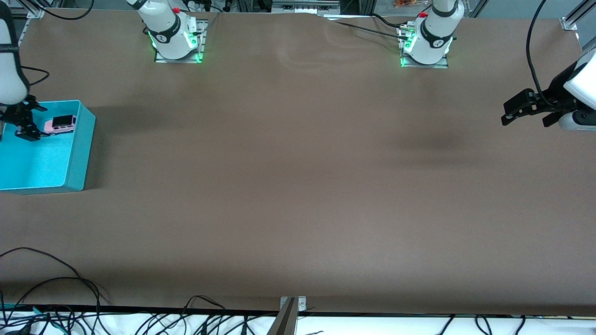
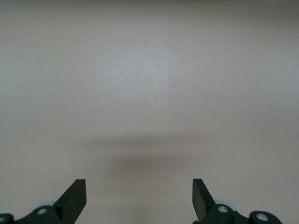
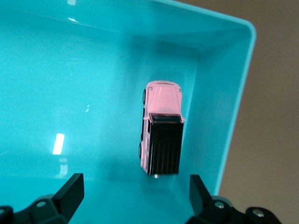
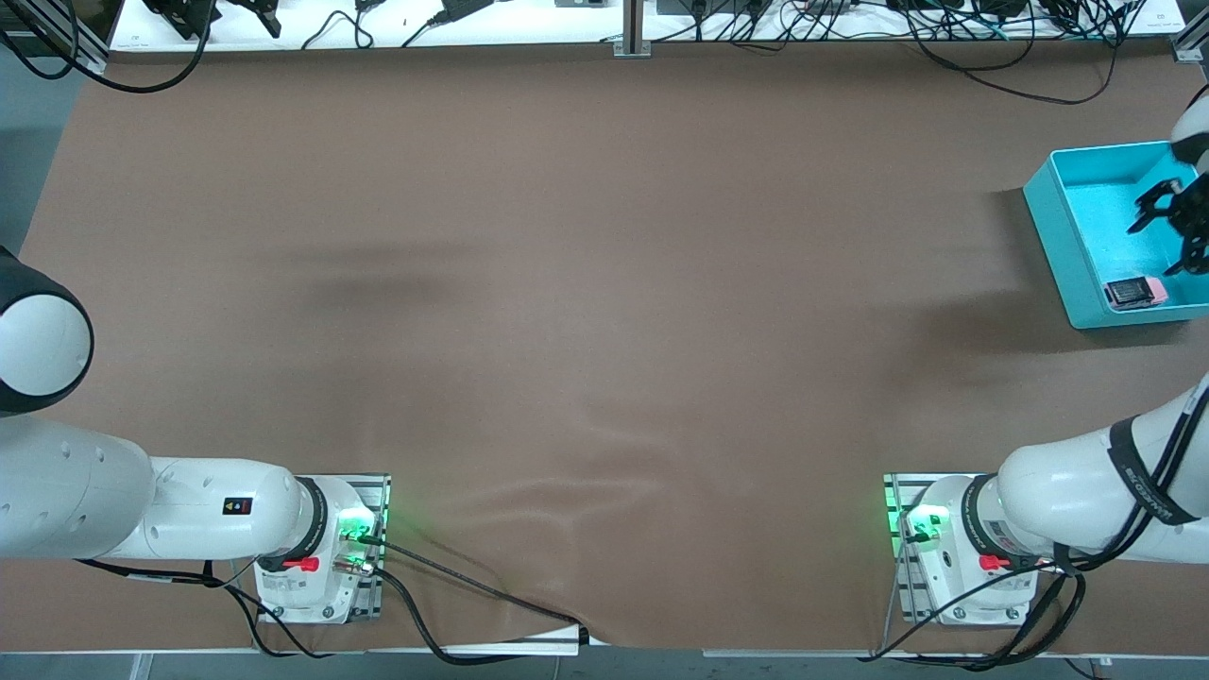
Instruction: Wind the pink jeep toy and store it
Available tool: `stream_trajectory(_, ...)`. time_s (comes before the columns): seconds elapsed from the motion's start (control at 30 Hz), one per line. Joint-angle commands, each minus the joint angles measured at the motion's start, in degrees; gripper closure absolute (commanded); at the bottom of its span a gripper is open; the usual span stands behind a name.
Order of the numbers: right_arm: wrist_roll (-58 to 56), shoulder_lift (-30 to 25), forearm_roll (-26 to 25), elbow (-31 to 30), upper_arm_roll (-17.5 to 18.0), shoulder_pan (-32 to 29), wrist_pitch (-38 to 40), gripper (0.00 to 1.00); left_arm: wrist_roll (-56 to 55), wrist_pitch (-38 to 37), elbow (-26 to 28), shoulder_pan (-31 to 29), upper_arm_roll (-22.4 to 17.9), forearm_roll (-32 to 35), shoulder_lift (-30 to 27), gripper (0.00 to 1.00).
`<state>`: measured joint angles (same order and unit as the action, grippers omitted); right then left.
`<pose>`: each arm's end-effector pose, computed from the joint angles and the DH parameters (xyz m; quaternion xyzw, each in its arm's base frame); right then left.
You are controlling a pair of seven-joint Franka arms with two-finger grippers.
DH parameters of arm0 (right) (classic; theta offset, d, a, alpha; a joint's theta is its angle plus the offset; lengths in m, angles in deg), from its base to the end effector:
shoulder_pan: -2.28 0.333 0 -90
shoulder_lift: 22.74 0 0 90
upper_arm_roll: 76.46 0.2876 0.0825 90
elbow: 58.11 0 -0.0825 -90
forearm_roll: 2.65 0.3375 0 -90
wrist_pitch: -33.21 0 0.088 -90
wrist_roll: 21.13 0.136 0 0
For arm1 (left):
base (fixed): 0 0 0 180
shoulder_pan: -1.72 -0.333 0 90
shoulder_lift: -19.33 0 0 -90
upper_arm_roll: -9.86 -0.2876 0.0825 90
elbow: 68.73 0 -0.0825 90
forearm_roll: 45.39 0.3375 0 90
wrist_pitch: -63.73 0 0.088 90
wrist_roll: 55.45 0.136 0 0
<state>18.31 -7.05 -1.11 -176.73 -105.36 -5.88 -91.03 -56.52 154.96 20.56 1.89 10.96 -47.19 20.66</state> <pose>0.4177 -0.3119 0.2788 0.7790 -0.6206 -0.0692 0.0568 0.5168 -0.0156 0.5625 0.9999 -0.0015 0.0050 0.0160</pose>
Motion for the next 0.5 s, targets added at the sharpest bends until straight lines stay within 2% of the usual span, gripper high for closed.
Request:
stream_trajectory(0.0,-1.4,-3.7,-0.4,4.7,1.6,-0.7,9.0,0.0,0.3,-1.2,-1.9,0.1,0.1,1.4,0.9,0.0)
stream_trajectory(0.23,-1.6,-7.1,-0.6,8.5,4.7,-0.7,14.9,0.0,0.3,-1.2,-1.8,-0.1,0.1,1.4,0.9,0.0)
stream_trajectory(0.47,-5.9,-13.4,-1.4,8.7,8.0,-0.5,16.4,0.0,0.3,-1.3,-1.8,-0.2,0.1,1.4,1.0,0.0)
